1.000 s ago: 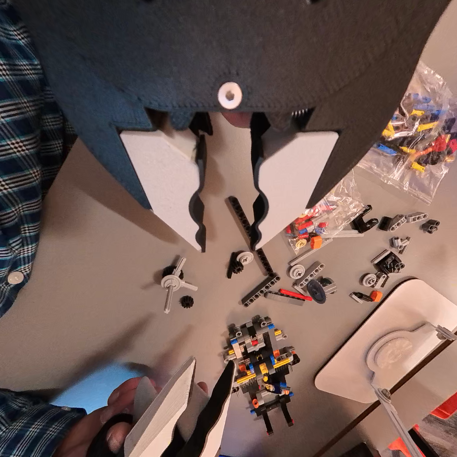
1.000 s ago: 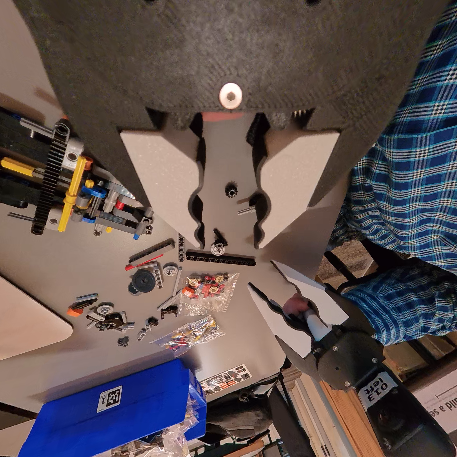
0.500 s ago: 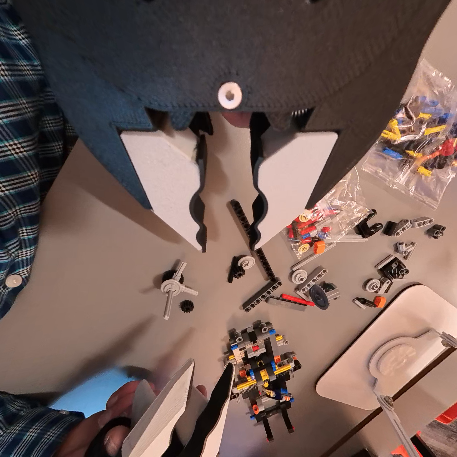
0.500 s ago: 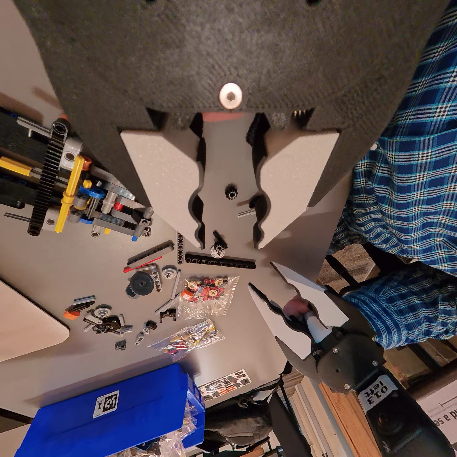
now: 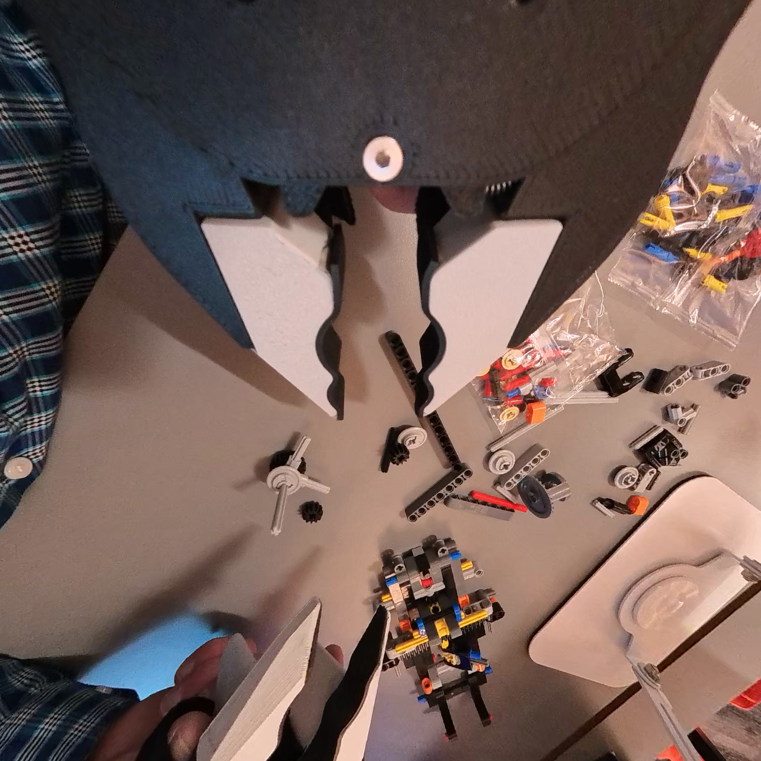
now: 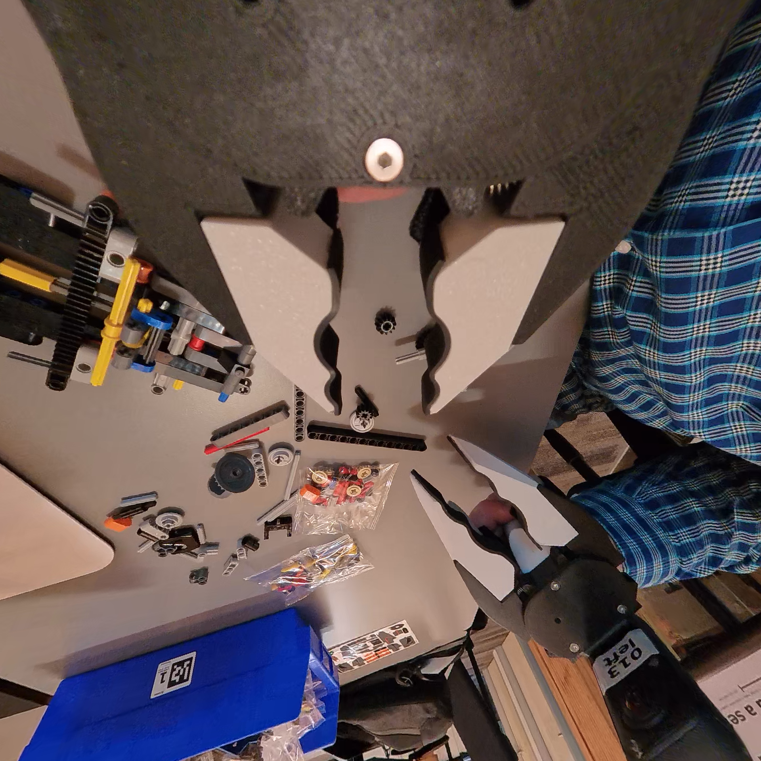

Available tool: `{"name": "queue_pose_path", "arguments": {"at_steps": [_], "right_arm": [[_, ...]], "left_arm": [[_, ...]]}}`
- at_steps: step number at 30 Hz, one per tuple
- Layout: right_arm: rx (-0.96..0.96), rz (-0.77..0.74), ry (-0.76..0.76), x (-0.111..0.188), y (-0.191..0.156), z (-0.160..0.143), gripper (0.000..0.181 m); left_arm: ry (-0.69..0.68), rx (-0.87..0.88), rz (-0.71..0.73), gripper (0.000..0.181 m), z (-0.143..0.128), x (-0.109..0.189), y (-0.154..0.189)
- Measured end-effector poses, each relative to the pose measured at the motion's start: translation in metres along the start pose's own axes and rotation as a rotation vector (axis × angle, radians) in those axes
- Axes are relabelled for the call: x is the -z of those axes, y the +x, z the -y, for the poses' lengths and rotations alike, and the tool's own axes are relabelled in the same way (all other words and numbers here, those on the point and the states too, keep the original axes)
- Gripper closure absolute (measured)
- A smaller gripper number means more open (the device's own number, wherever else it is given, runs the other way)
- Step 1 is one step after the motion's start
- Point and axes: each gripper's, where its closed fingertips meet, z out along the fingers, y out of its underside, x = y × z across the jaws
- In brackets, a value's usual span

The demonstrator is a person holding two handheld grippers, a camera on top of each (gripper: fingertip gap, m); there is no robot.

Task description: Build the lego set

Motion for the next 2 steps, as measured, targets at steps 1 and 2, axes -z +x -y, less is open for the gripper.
{"name": "queue_pose_path", "arguments": {"at_steps": [1,2], "right_arm": [[0.001,0.000,0.000,0.0000,0.0000,0.0001,0.145],[0.002,0.000,0.000,0.0000,-0.0002,0.0001,0.145]], "left_arm": [[0.001,0.001,0.001,0.149,0.0001,0.0001,-0.0004],[0.002,0.002,0.002,0.149,0.0004,0.0003,-0.0007]]}}
